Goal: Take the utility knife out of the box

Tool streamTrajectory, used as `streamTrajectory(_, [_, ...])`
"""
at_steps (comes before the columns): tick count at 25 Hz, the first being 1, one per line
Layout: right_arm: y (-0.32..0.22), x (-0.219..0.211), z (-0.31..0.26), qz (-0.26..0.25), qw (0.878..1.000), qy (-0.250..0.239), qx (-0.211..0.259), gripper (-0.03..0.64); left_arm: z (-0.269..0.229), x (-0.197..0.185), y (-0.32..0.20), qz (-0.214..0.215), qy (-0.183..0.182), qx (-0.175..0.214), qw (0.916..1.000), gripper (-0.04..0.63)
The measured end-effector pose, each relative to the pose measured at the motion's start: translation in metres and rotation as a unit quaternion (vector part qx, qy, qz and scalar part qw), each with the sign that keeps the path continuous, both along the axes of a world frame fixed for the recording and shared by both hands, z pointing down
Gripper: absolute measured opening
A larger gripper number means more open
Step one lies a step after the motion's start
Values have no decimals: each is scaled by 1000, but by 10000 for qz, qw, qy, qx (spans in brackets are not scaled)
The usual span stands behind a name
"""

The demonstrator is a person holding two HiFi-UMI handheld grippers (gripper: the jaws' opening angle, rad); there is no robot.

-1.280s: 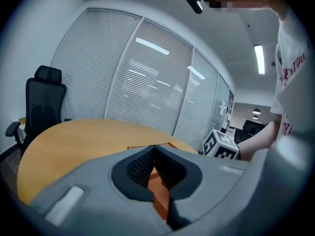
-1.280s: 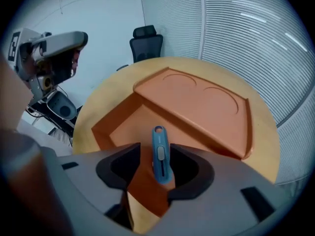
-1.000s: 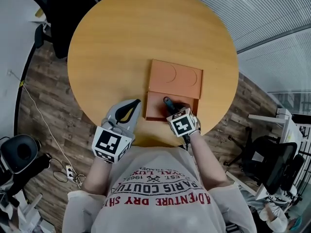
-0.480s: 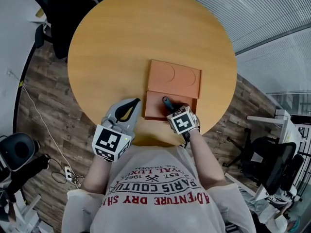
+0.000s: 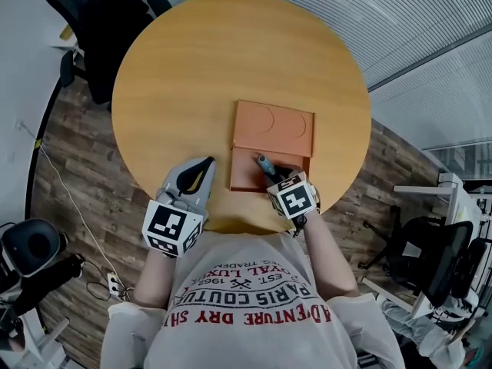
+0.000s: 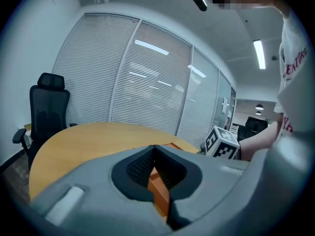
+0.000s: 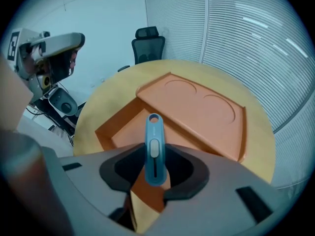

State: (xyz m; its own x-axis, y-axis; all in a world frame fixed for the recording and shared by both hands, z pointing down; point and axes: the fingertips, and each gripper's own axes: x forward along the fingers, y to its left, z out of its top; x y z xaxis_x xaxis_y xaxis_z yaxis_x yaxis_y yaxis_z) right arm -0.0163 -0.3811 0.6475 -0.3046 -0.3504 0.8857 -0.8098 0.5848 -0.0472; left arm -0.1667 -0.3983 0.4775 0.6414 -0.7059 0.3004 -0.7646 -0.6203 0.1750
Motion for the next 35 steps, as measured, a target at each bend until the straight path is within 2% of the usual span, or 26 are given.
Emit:
streamTrajectory(5, [-7,-8,-52,-1,9967,-453,674,135,-12,0,6,27,-8,146,9999,-5])
streamTrajectory(9, [-15,-6,-109,133,9848,-785,1546,135,-27,0,10,32,-1,317,9995,-5])
streamTrajectory(16, [-11,7,-197,689,9439,-1419,2903,136,-52,0,20,0,42,618,9981,-5])
streamTrajectory(22, [9,22,-260,1114,8983,-2036,3730,135,-71,0,26,-12,165,795,9967,-5])
streamTrajectory(25, [18,31,-277,1196,8854,-2074,3985,135,-81,6,31,56,175,925,9955,-5])
streamTrajectory(28, [23,37,-281,1223,8804,-2059,4092,135,-89,13,37,134,165,1038,9944,-5])
streamTrajectory(35, [32,36,-275,1147,8832,-2006,4080,133,-98,19,48,147,176,1179,9928,-5])
